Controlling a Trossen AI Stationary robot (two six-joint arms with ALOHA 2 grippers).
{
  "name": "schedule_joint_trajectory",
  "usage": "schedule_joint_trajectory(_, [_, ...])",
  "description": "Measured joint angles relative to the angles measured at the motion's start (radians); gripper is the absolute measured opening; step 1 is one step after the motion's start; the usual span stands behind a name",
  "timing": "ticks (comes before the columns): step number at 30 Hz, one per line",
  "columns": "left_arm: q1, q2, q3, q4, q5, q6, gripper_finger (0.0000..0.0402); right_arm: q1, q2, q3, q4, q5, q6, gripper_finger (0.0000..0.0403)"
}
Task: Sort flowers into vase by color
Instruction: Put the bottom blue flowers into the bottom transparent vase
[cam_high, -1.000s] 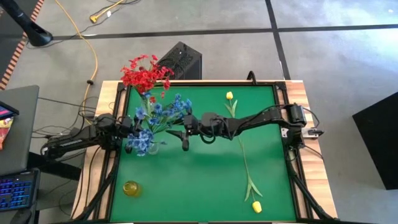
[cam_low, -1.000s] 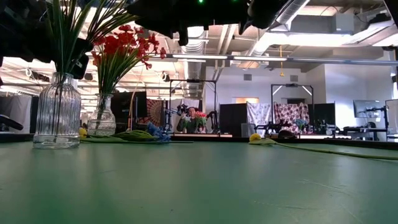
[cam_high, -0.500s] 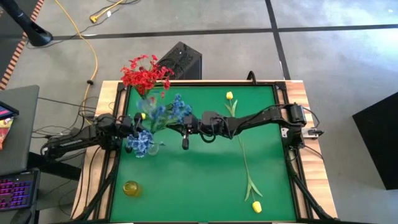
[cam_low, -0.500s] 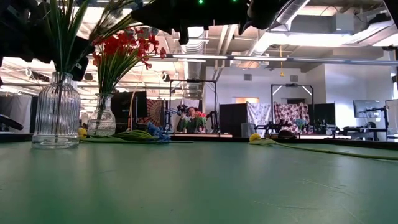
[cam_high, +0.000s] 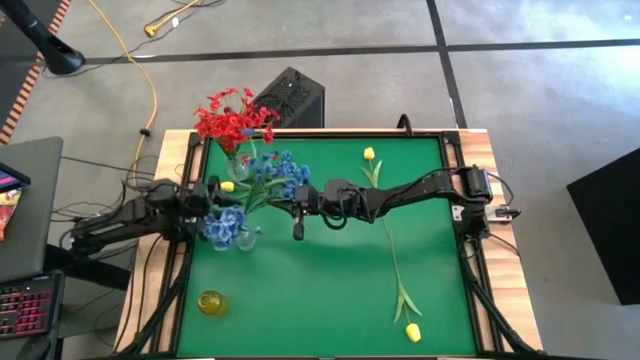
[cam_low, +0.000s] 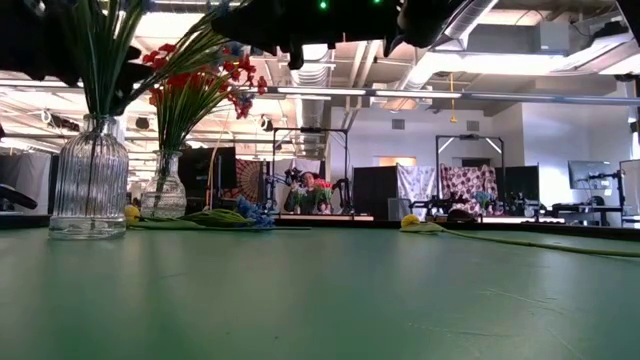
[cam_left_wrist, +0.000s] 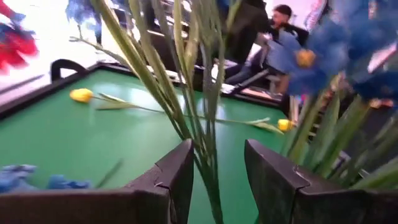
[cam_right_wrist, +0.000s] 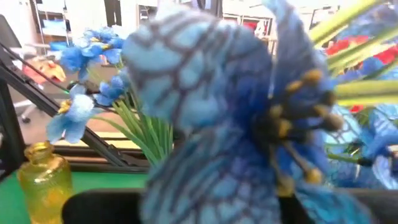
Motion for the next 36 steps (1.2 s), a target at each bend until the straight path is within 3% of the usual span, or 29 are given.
schedule_joint_trajectory(7, [0.000, 0.000, 0.046, -0.072, -0.132, -0.070, 0.0127, 0.004, 0.000, 0.000, -0.001, -0.004, -0.088, 0.0030])
schedule_joint_trajectory(11, [0.000, 0.000, 0.068, -0.096, -0.173, -0.129, 0.0127, 0.003, 0.000, 0.000, -0.007, -0.068, -0.163, 0.0022])
schedule_joint_trajectory(21, [0.000, 0.000, 0.131, -0.167, -0.172, -0.205, 0.0127, 0.000, 0.000, 0.001, -0.016, -0.122, -0.323, 0.0024])
schedule_joint_trajectory(27, [0.000, 0.000, 0.150, -0.168, -0.172, -0.211, 0.0127, -0.020, 0.000, 0.032, -0.070, -0.259, -0.333, 0.0024])
schedule_joint_trajectory(36, [0.000, 0.000, 0.216, -0.161, -0.134, -0.176, 0.0127, -0.031, 0.000, 0.090, -0.198, -0.369, -0.410, 0.0024])
